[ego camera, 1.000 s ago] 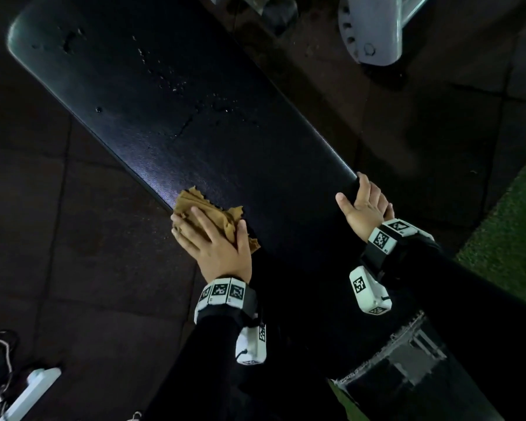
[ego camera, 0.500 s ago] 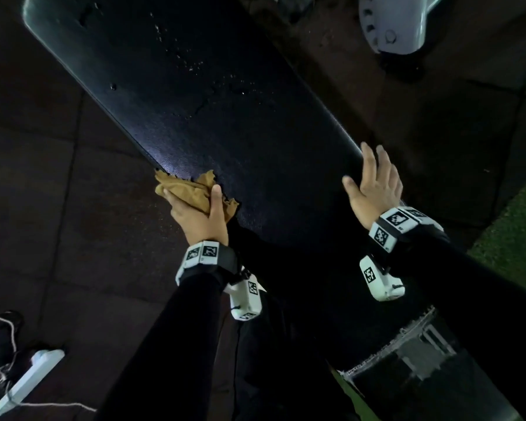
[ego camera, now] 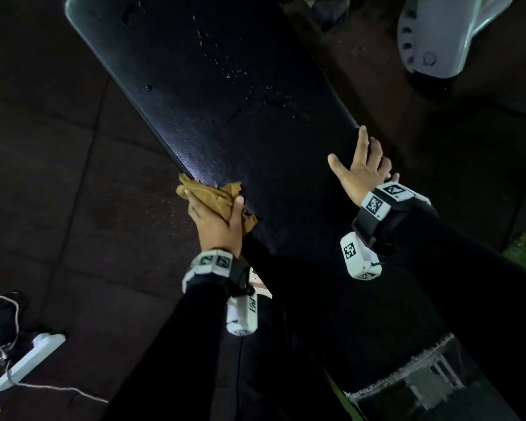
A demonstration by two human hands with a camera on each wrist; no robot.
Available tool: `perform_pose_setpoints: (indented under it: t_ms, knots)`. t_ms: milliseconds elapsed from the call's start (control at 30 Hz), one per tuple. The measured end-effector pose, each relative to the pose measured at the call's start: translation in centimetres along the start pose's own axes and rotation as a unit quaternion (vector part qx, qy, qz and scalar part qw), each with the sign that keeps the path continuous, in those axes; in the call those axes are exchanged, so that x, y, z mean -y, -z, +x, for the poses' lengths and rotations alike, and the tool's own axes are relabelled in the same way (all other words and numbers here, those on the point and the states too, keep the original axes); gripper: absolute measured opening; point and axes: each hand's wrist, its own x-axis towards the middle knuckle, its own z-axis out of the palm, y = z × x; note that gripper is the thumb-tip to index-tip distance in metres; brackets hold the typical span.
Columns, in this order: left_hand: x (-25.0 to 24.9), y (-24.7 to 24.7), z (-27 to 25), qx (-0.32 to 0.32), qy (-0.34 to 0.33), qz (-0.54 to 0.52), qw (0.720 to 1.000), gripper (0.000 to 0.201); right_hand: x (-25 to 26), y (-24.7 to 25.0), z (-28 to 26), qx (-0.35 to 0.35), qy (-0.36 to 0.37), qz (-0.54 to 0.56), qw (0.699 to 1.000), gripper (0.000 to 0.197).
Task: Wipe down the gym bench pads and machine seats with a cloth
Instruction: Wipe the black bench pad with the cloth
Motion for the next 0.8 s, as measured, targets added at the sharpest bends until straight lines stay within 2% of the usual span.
perform_pose_setpoints:
  t_ms: [167,233,300,400,567,667,800]
  knots:
    - [-3.2,2.6,8.5,-0.017,-0.017,0.052,0.998,0.107,0.3,-0.2,-0.1,-0.013,-0.013,-0.013,1.0,0.077]
    - [-4.1,3.2,10.4,-0.019,-0.024,0.07,0.997,0.106,0.4,-0.1,-0.2,-0.008,-0.012,-0.015,1.0,0.076]
    - [-4.4,3.4,10.4,-0.023,-0.028,0.077,0.996,0.103,0.3,0.1,-0.1,0.006,-0.012,-0.009,1.0,0.076]
    - [-3.9,2.7,7.7,-0.022,-0.032,0.068,0.997,0.097,0.1,0.2,0.2,0.02,-0.016,0.004,1.0,0.075]
    - [-3.3,1.7,3.8,0.004,-0.031,0.083,0.996,0.091,0.1,-0.1,0.4,0.006,-0.022,0.028,0.999,0.075]
    - [-4.0,2.6,6.0,-0.007,-0.064,0.135,0.989,0.089,0.1,-0.2,0.6,-0.006,-0.024,0.052,0.998,0.075]
    - [-5.8,4.7,12.4,-0.035,-0.125,0.171,0.977,0.085,0.0,-0.4,0.8,-0.019,-0.024,0.056,0.998,0.075]
